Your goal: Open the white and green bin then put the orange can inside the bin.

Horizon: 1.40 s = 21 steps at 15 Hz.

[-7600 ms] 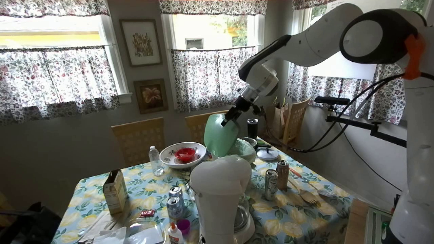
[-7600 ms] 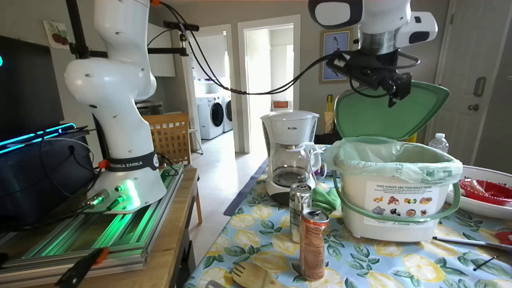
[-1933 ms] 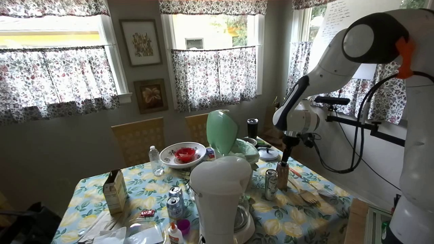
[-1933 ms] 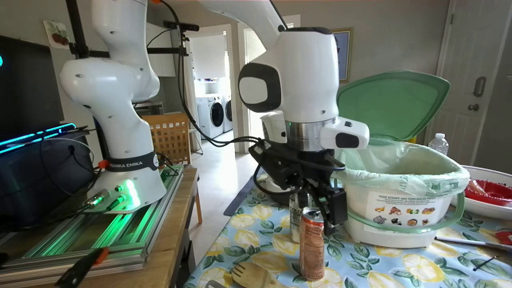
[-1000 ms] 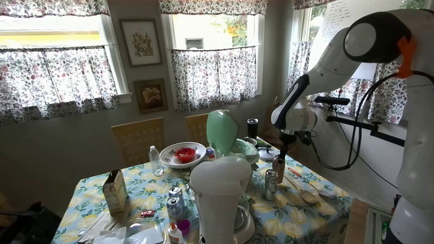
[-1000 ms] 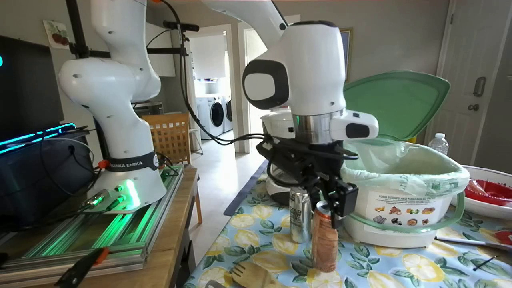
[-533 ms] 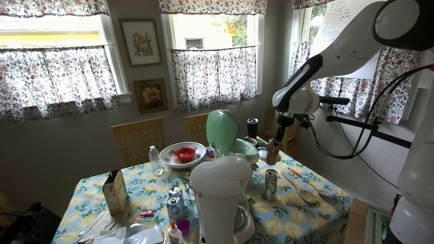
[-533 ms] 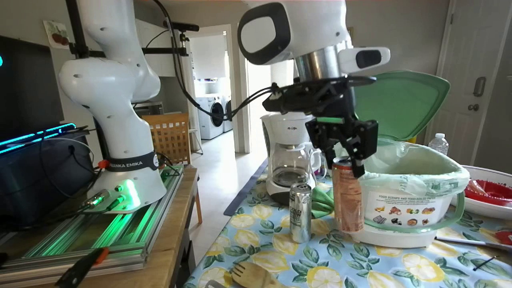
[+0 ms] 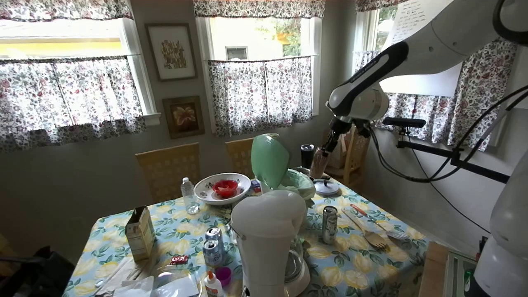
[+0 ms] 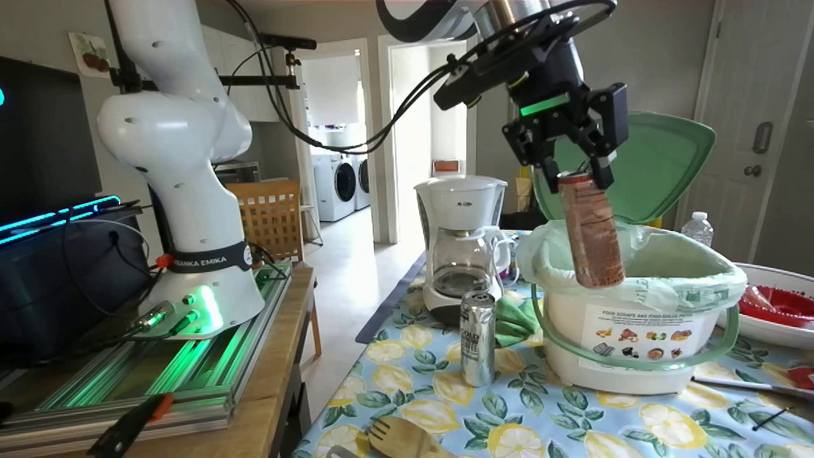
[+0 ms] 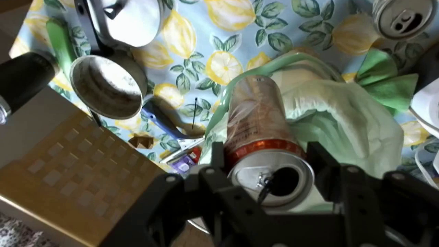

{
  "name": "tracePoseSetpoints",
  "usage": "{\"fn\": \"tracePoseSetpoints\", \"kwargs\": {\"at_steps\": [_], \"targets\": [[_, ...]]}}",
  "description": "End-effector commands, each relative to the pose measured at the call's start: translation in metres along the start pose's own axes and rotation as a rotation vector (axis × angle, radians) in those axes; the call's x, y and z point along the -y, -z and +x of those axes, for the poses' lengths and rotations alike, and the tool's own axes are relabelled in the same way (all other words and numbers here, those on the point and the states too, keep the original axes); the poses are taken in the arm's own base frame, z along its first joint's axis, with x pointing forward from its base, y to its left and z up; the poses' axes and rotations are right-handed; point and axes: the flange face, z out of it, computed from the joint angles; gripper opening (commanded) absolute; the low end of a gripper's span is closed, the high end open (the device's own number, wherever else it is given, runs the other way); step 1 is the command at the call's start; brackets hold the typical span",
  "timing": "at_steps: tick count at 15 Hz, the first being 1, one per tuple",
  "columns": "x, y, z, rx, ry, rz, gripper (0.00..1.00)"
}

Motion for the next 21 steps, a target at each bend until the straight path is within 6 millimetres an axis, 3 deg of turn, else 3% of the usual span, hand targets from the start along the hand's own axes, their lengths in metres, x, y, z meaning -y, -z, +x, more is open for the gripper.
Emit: {"fn": "tracePoseSetpoints", "kwargs": {"at_steps": [1, 5, 10, 11, 12, 16, 21], "targets": [[-0.001, 0.016, 0.029, -0.058, 0.034, -0.022, 0.37], [0.003, 0.013, 0.059, -0.095, 0.049, -0.016, 0.37], [0.015, -0.009, 0.07, -0.109, 0.029, 0.021, 0.37], [0.017, -0.017, 0.068, -0.109, 0.021, 0.033, 0.48], [0.019, -0.023, 0.067, -0.111, 0.01, 0.042, 0.87], [0.029, -0.032, 0.061, -0.139, -0.031, 0.088, 1.0], [0.033, -0.026, 0.048, -0.089, -0.1, 0.061, 1.0]]}}
